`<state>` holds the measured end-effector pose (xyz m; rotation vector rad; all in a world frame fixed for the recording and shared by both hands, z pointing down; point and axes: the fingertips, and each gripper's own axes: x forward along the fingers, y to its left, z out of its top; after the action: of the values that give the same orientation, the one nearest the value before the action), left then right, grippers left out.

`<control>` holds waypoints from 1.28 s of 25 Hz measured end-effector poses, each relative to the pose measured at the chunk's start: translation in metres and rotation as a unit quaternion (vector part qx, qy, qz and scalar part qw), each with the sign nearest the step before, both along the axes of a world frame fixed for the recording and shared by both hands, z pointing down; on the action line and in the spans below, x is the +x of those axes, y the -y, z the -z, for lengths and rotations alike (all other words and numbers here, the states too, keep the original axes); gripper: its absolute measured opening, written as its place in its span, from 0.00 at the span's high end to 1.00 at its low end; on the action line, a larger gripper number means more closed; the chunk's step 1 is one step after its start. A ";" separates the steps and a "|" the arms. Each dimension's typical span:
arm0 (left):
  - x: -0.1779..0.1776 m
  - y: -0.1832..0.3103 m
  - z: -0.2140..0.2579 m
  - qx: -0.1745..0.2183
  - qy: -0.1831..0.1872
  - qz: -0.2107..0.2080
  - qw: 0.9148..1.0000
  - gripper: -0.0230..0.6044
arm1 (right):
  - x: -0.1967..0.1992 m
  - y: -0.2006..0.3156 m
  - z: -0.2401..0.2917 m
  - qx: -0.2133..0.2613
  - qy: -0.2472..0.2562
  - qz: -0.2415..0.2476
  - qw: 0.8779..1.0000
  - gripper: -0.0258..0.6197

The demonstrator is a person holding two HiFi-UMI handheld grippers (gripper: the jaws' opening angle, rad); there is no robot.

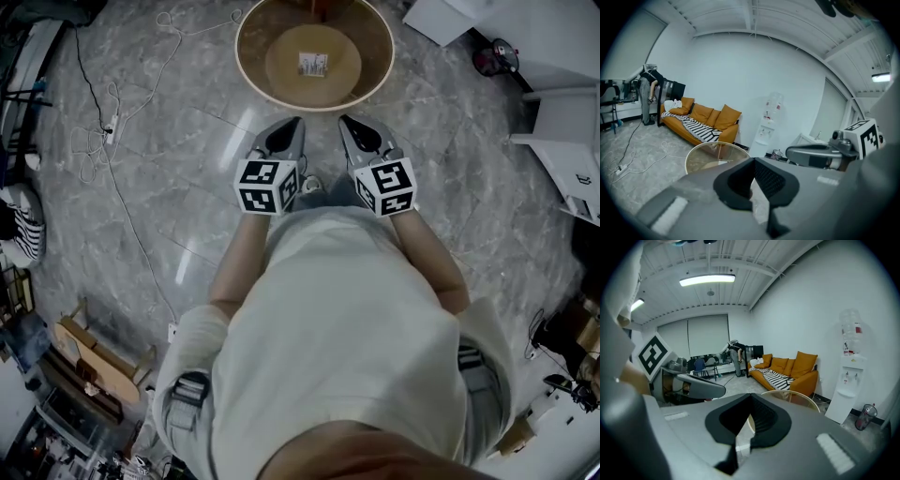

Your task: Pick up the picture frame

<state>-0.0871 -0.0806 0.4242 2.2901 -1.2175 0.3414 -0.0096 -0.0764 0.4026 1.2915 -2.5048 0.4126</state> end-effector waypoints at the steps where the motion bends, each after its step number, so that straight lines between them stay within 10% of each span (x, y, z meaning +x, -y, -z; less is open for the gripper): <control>1: -0.001 0.005 -0.005 -0.004 -0.001 0.004 1.000 0.96 | 0.002 0.005 -0.005 -0.005 -0.004 -0.001 1.000 0.96; 32: 0.000 0.180 -0.291 -0.153 0.060 0.027 0.986 0.94 | 0.017 0.191 -0.285 -0.169 -0.064 0.034 0.983 0.93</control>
<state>-0.0872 -0.2604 0.7149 1.9933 -1.1901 0.6094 0.0075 -0.2674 0.6878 1.0602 -2.2428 0.6819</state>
